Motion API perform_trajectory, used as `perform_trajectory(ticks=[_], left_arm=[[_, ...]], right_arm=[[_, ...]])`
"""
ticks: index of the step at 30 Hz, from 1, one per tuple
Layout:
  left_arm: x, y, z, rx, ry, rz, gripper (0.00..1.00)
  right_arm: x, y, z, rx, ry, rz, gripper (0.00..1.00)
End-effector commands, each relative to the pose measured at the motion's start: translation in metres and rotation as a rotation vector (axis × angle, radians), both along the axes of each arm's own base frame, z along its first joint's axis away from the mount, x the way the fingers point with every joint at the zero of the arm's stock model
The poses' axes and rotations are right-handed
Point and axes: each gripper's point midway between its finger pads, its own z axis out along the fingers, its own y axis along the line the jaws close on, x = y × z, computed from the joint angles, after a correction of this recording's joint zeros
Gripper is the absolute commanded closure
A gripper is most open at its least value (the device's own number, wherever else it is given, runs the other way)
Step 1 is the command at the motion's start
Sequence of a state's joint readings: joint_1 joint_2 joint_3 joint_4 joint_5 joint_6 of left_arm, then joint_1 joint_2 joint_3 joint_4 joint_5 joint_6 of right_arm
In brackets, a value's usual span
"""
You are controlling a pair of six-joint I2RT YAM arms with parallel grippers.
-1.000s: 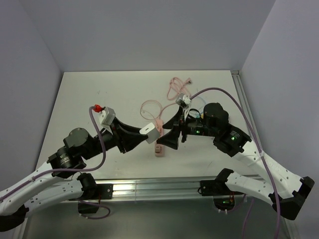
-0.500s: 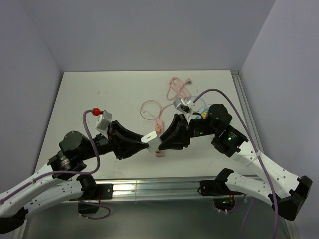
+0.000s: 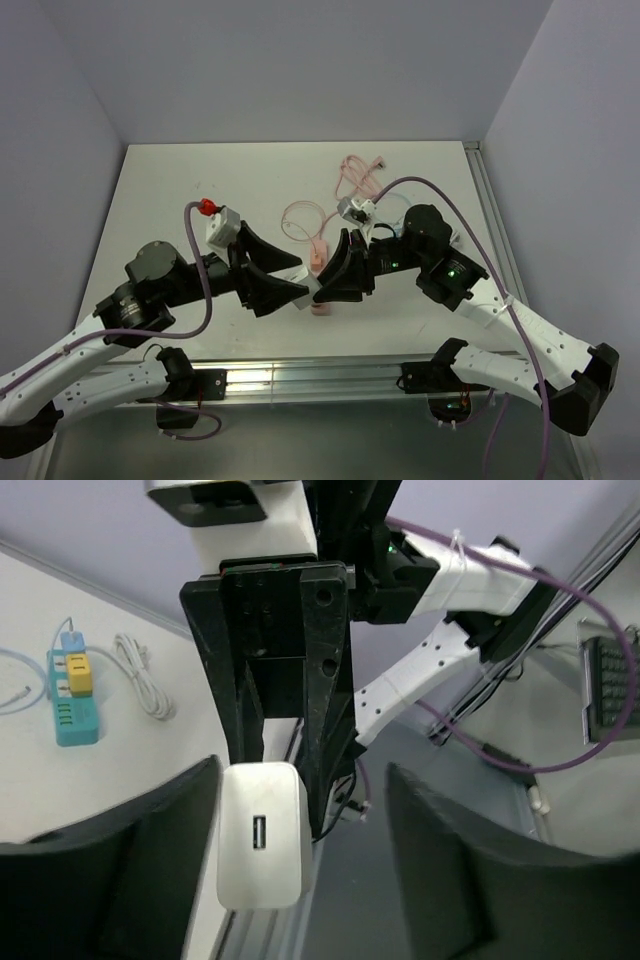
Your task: Insert the plug
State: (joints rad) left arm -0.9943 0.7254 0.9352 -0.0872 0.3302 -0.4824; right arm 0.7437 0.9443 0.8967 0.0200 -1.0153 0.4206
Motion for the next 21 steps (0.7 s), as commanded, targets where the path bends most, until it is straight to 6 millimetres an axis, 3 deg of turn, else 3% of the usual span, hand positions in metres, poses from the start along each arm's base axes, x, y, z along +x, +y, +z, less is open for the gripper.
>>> perform_trajectory(ticks=[1,4,6,11,21], left_arm=[[-0.007,-0.008,-0.001,0.061,-0.037,-0.070,0.33],[-0.007,-0.015,-0.010,0.118,-0.020,-0.100,0.40],[-0.006,-0.018,-0.022,0.170,0.005,-0.115,0.40],[-0.010,-0.018,-0.024,0.208,0.011,-0.148,0.40],[-0.010,-0.011,-0.036,0.257,0.054,-0.165,0.24]], right_arm=[[-0.003,0.000,0.023,0.040,-0.046,0.014,1.00],[-0.002,0.000,0.022,0.034,-0.044,0.008,1.00],[-0.002,-0.001,0.024,0.040,-0.059,0.008,1.00],[-0.003,-0.005,0.015,0.005,-0.062,-0.002,1.00],[-0.007,-0.011,0.012,-0.015,-0.073,-0.009,1.00]])
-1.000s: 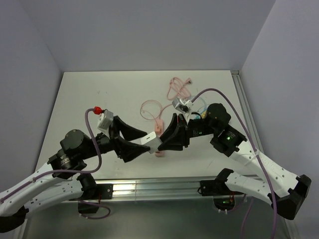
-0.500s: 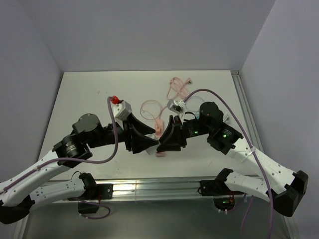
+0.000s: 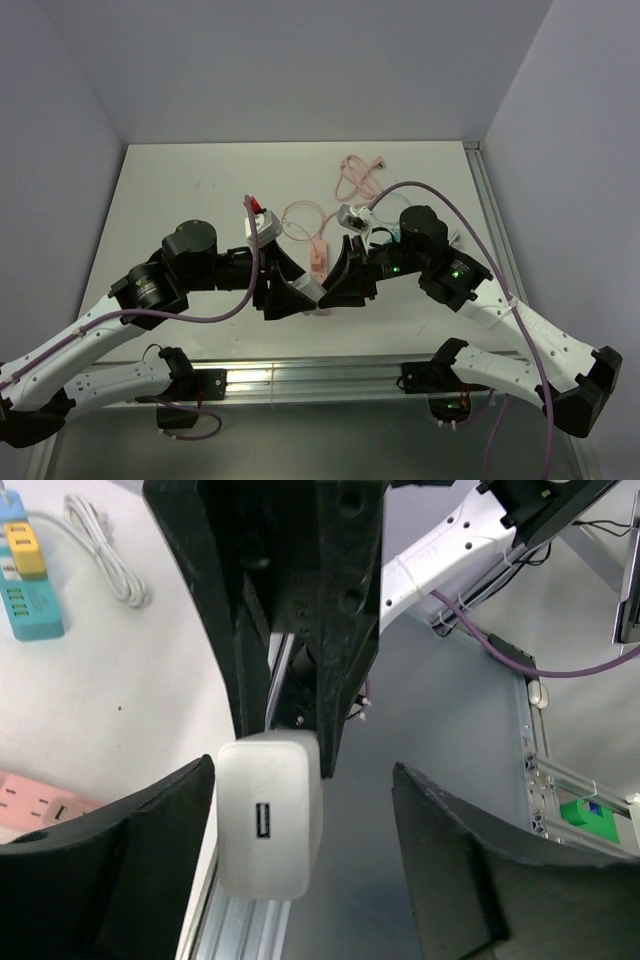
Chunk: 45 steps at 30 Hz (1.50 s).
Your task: Insert the plug
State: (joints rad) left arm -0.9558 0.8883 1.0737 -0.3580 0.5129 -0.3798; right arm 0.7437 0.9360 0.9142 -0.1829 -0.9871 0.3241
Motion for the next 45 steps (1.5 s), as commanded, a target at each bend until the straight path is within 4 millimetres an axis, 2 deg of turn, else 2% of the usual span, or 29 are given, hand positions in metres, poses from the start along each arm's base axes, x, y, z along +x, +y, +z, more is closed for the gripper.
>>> perform_trajectory(ticks=[1,3,4,5,6,11,13,14,15,16,17,19,20,22,23,24,27,28,31,32,33,34,35,36,41,45], left_arm=[[-0.003,0.005,0.007,-0.005,-0.011,-0.007,0.22],[-0.003,0.005,0.009,-0.022,-0.011,-0.005,0.21],[-0.003,0.005,0.008,-0.020,-0.007,-0.006,0.24],[-0.004,0.004,0.004,-0.004,0.004,-0.012,0.28],[-0.005,0.004,0.004,-0.003,0.003,-0.022,0.37],[-0.003,0.001,0.004,0.009,0.015,-0.025,0.55],[-0.001,0.000,0.000,0.030,0.027,-0.016,0.99],[0.002,-0.002,-0.001,0.041,0.024,-0.010,1.00],[0.005,-0.001,-0.007,0.071,0.033,0.000,1.00],[0.014,-0.001,-0.013,0.100,0.026,0.046,1.00],[0.023,0.002,-0.017,0.123,0.000,0.093,1.00],[0.042,0.010,-0.021,0.137,-0.058,0.201,1.00],[0.049,0.013,-0.030,0.161,-0.094,0.222,1.00],[0.062,0.016,-0.034,0.170,-0.157,0.268,1.00],[0.070,0.019,-0.048,0.217,-0.213,0.278,1.00],[0.074,0.018,-0.056,0.243,-0.248,0.267,1.00],[0.096,0.017,-0.089,0.378,-0.321,0.256,1.00],[0.104,0.014,-0.106,0.435,-0.317,0.244,1.00],[0.116,0.011,-0.125,0.475,-0.429,0.197,1.00],[0.119,0.013,-0.139,0.497,-0.481,0.173,1.00],[0.122,0.006,-0.133,0.456,-0.535,0.167,1.00],[0.126,0.005,-0.133,0.447,-0.569,0.170,1.00],[0.131,0.008,-0.139,0.461,-0.605,0.164,1.00],[0.135,0.005,-0.136,0.443,-0.637,0.165,1.00],[0.157,0.007,-0.136,0.418,-0.689,0.182,1.00],[0.154,-0.003,-0.144,0.399,-0.679,0.114,1.00]], right_arm=[[-0.006,-0.003,0.037,0.095,-0.106,0.022,1.00],[-0.006,-0.004,0.038,0.100,-0.110,0.015,1.00],[-0.006,-0.004,0.039,0.102,-0.113,0.011,1.00],[-0.006,-0.005,0.040,0.102,-0.114,0.009,1.00],[-0.006,-0.004,0.039,0.100,-0.115,0.010,1.00],[-0.008,-0.004,0.041,0.102,-0.117,0.027,1.00],[-0.007,-0.004,0.043,0.107,-0.121,0.020,1.00],[-0.003,-0.003,0.043,0.104,-0.122,-0.002,1.00],[0.003,-0.002,0.041,0.089,-0.120,-0.033,0.88],[0.010,-0.001,0.043,0.077,-0.128,-0.071,0.70],[0.029,-0.002,0.029,0.008,-0.115,-0.179,0.41],[0.046,-0.008,0.016,-0.078,-0.076,-0.282,0.18],[0.062,-0.011,0.008,-0.122,-0.072,-0.373,0.05],[0.082,-0.020,-0.008,-0.188,-0.028,-0.475,0.02],[0.089,-0.026,-0.016,-0.223,0.010,-0.535,0.01],[0.109,-0.036,-0.027,-0.273,0.013,-0.660,0.00],[0.128,-0.056,-0.055,-0.373,0.072,-0.814,0.00],[0.128,-0.060,-0.068,-0.403,0.092,-0.827,0.00],[0.126,-0.061,-0.088,-0.399,0.144,-0.836,0.00],[0.124,-0.060,-0.091,-0.389,0.154,-0.825,0.00],[0.121,-0.060,-0.093,-0.377,0.155,-0.814,0.00],[0.117,-0.059,-0.102,-0.383,0.170,-0.798,0.00],[0.118,-0.059,-0.103,-0.374,0.174,-0.800,0.00],[0.116,-0.060,-0.103,-0.368,0.175,-0.795,0.00],[0.116,-0.065,-0.116,-0.383,0.156,-0.802,0.00],[0.117,-0.071,-0.115,-0.382,0.140,-0.808,0.00]])
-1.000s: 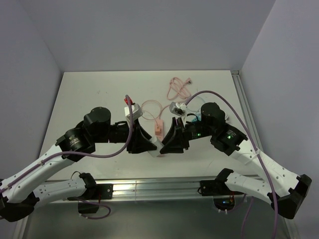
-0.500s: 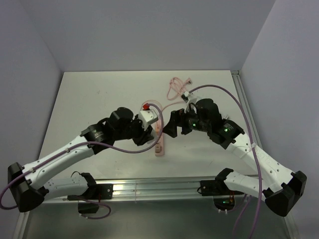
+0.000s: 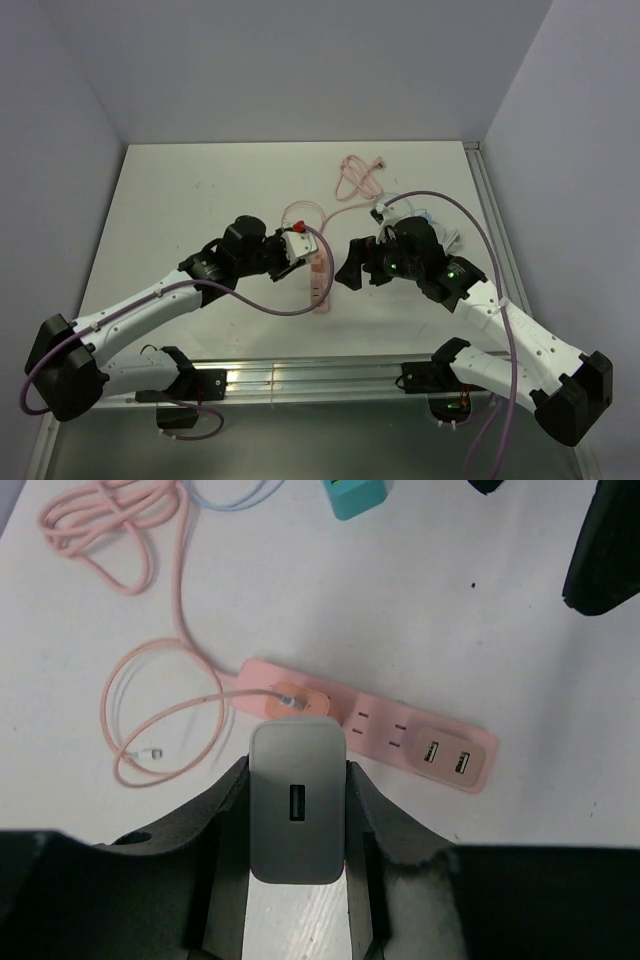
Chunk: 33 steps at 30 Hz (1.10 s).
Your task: Insert the plug
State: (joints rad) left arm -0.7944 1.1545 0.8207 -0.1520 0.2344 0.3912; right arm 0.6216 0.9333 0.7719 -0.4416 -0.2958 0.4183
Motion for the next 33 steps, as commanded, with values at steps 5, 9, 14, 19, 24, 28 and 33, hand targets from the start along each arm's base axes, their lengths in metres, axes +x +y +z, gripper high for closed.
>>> perform_trajectory(ticks=[5,9,14,19,24,28,33], left_arm=[[0.000,-0.035,-0.002,-0.034,-0.030,-0.182,1.00],[-0.002,-0.042,-0.005,-0.028,-0.013,-0.231,1.00],[-0.001,-0.047,-0.017,-0.012,0.017,-0.251,1.00],[0.002,-0.051,-0.028,-0.004,0.051,-0.239,1.00],[0.013,-0.052,-0.020,-0.047,0.069,-0.142,1.00],[0.023,-0.055,-0.012,-0.101,0.089,-0.061,1.00],[0.045,-0.054,-0.017,-0.112,0.190,0.133,1.00]], right_arm=[[0.009,-0.002,0.028,0.084,-0.111,-0.013,0.00],[0.010,-0.006,0.027,0.085,-0.114,-0.018,0.00],[0.011,-0.006,0.028,0.100,-0.112,-0.019,0.00],[0.014,-0.008,0.023,0.092,-0.104,-0.029,0.00],[0.015,-0.008,0.017,0.083,-0.087,-0.032,0.00],[0.015,-0.008,0.016,0.085,-0.084,-0.035,0.00],[0.016,-0.009,0.014,0.080,-0.079,-0.042,0.00]])
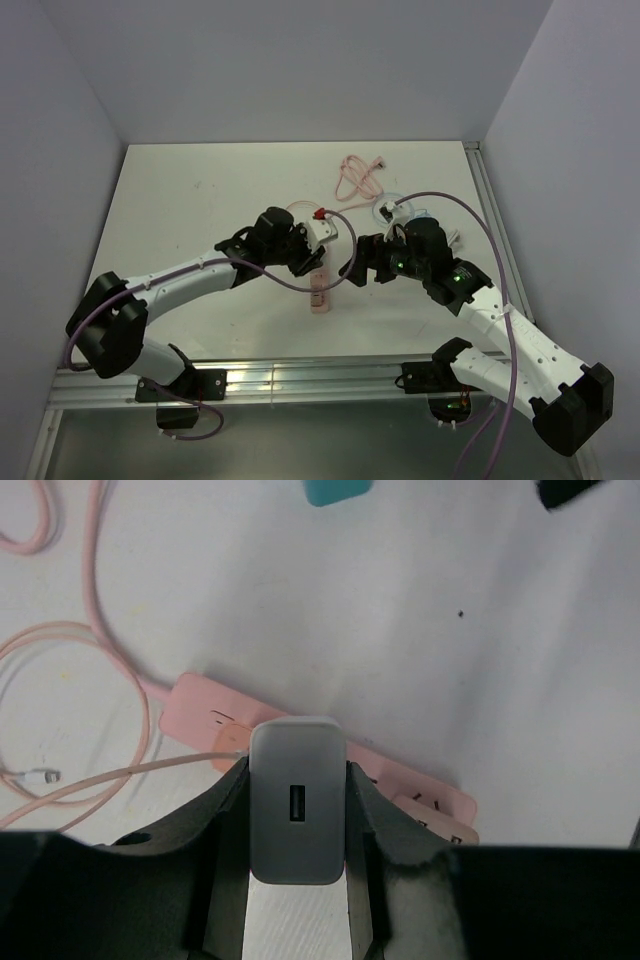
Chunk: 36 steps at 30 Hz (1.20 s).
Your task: Insert the plug
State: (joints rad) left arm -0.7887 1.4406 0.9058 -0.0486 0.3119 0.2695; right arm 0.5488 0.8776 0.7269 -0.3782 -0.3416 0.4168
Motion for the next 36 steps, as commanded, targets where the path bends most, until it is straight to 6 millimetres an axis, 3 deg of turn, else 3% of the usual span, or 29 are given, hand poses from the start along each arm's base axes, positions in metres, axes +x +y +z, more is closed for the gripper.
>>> perform_trajectory(ticks=[1,5,6,7,9,13,18,25,33,36], left_arm=[[0.028,-0.011,0.031,-0.100,0.049,0.197,1.00],[0.042,-0.003,0.025,-0.100,0.181,0.436,1.00],[0.043,0.004,0.014,-0.059,0.219,0.486,1.00],[0.045,0.000,0.022,-0.091,0.258,0.534,1.00],[0.043,-0.001,0.019,-0.095,0.336,0.589,1.00],[0.034,-0.007,0.016,-0.109,0.409,0.625,1.00],[0.005,-0.037,0.039,-0.187,0.426,0.489,1.00],[-0.011,-0.037,0.044,-0.142,0.497,0.583,1.00],[0.004,0.011,0.033,-0.113,0.449,1.078,1.00],[0.004,0.012,0.032,-0.122,0.410,1.144,0.99]], right_arm=[[0.006,0.000,0.004,0.016,-0.026,-0.008,0.00],[0.006,0.001,0.005,0.018,-0.024,-0.008,0.00],[0.006,0.001,0.005,0.019,-0.028,-0.007,0.00],[0.006,0.001,0.005,0.020,-0.027,-0.006,0.00],[0.005,0.001,0.005,0.022,-0.025,-0.002,0.00],[0.005,0.001,0.003,0.022,-0.022,-0.003,0.00],[0.004,0.001,0.000,0.021,-0.014,-0.003,0.00],[0.003,-0.001,0.001,0.023,-0.018,-0.008,0.00],[0.002,0.001,0.001,0.035,-0.009,-0.002,0.00],[0.000,0.002,0.000,0.039,-0.004,0.005,0.00]])
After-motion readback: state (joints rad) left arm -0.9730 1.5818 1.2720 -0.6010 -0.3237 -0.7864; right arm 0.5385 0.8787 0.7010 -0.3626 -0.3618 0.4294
